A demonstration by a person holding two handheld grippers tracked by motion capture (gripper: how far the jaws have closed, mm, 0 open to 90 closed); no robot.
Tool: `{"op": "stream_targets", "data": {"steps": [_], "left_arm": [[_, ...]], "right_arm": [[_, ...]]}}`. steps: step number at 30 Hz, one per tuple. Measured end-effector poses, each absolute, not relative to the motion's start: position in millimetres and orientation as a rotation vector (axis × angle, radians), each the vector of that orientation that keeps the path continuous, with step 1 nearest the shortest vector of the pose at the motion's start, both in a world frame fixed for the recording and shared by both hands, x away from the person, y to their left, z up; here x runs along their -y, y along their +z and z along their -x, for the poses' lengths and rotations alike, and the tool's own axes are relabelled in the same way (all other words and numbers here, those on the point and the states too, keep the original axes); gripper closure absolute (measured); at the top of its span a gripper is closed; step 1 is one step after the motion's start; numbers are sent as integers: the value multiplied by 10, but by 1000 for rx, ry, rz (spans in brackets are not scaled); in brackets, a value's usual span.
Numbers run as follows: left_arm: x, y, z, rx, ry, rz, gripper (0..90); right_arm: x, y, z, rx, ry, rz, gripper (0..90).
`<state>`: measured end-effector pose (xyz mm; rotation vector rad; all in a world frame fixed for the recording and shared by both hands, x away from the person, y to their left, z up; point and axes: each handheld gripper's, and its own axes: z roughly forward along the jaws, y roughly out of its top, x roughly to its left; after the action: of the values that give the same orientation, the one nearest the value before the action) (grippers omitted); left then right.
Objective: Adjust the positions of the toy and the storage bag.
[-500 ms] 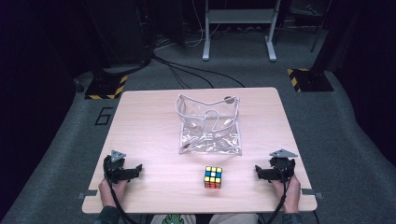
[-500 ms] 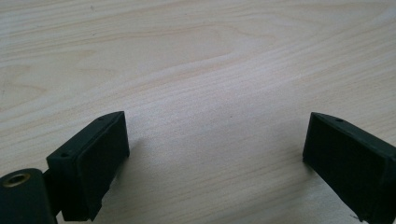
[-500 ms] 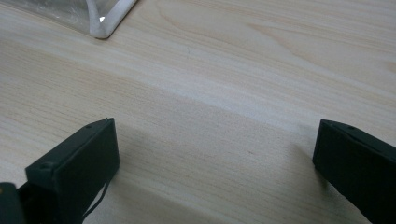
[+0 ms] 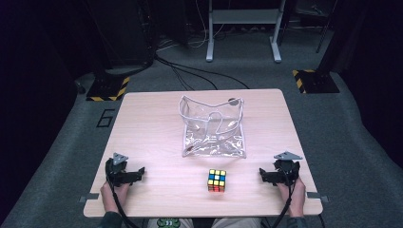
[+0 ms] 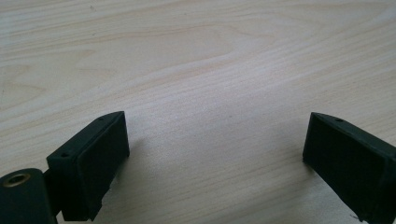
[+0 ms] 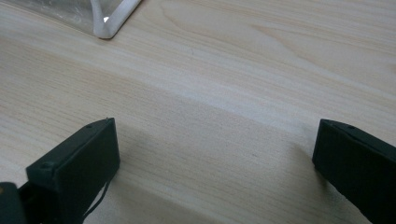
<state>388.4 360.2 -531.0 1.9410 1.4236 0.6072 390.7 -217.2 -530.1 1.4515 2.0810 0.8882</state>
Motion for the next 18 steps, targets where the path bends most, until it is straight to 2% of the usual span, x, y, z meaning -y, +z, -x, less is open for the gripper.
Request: {"op": "stream_targets", "data": {"steps": [12, 14, 15, 18], "left_arm": [[-3607, -5310, -3893, -1445, 620, -1928, 66], [-3613, -5308, -3908, -1522, 645, -1887, 67], [-3601, -5309, -3943, -1613, 683, -1823, 67], [-3603, -5307, -3951, -1601, 684, -1837, 65]], "right_arm": [[2172, -5299, -3914, -2079, 886, -1454, 0], [2173, -5302, -3925, -2086, 887, -1443, 0], [2172, -5301, -3926, -2091, 892, -1441, 0], [2170, -5300, -3927, -2091, 892, -1442, 0]]}}
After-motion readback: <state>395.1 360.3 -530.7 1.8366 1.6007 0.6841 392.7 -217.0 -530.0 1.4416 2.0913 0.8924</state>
